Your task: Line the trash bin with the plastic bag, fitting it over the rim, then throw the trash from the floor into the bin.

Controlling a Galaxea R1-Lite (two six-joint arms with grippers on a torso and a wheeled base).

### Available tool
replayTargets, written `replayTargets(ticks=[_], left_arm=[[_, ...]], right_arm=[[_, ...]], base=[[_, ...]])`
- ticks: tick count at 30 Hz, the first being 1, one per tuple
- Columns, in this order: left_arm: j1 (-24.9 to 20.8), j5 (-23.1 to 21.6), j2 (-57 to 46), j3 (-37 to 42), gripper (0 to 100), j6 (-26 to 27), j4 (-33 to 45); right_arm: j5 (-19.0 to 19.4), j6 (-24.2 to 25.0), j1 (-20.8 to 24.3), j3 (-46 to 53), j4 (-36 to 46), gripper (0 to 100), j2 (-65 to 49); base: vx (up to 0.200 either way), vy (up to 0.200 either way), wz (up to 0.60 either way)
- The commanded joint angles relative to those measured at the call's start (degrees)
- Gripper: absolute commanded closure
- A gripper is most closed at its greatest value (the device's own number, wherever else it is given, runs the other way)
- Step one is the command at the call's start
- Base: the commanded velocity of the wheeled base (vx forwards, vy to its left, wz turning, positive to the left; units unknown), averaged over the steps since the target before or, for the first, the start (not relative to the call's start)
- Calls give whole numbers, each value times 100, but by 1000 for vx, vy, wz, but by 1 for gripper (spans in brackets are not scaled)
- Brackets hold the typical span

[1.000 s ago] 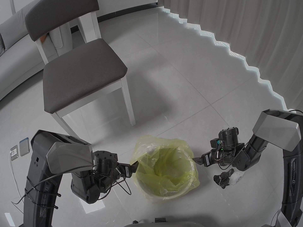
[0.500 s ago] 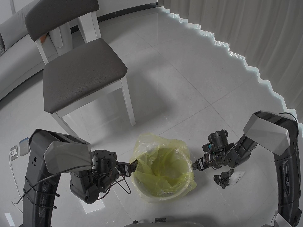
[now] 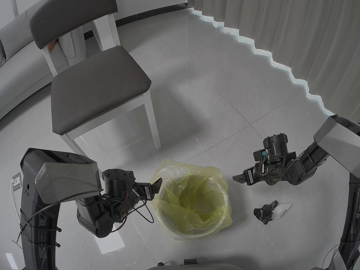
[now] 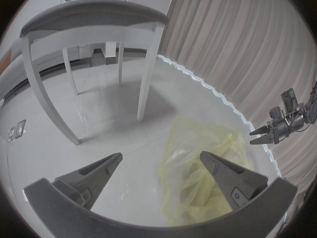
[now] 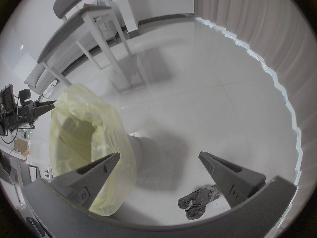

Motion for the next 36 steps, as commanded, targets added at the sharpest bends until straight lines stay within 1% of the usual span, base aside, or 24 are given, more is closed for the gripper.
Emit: replayTargets(ticks=[1,3,6,8,10,14,15,16,20,26,31,36], left_arm=[[23,-3,-455,96,0,-19,99],[32,15,-411,289,0,-2,126],[41,6,-402,360,0,-28,12],[111,-3,-446,307,0,-37,-76],[76,-20,-446,201,0,-19,-41],[-74,-29,-332,-344,0,25,222],[-74,-29,-332,-344,0,25,222],[-109,-20,-209,-739,0,25,653],[-162,6,63,-1398,0,25,1233],[-109,15,556,-1899,0,69,1497],[76,6,819,-2119,0,113,1541],[243,6,1118,-2550,0,209,1796]], right_arm=[[4,9,-1,-20,13,0,-547],[4,18,114,-108,4,0,-512],[4,62,237,-222,-5,0,-468],[12,71,351,-345,-40,0,-292],[21,80,439,-486,-128,0,-116],[21,106,579,-767,-190,0,218],[21,106,579,-767,-190,0,218],[12,106,623,-960,-163,0,402],[4,115,667,-1312,-137,0,745],[4,115,659,-1637,-14,0,1079],[-14,106,632,-1707,30,0,1343],[-14,106,597,-1874,30,0,1606]], base=[[0,0,0],[0,0,0],[0,0,0],[0,0,0],[0,0,0],[0,0,0],[0,0,0],[0,0,0],[0,0,0],[0,0,0],[0,0,0],[0,0,0]])
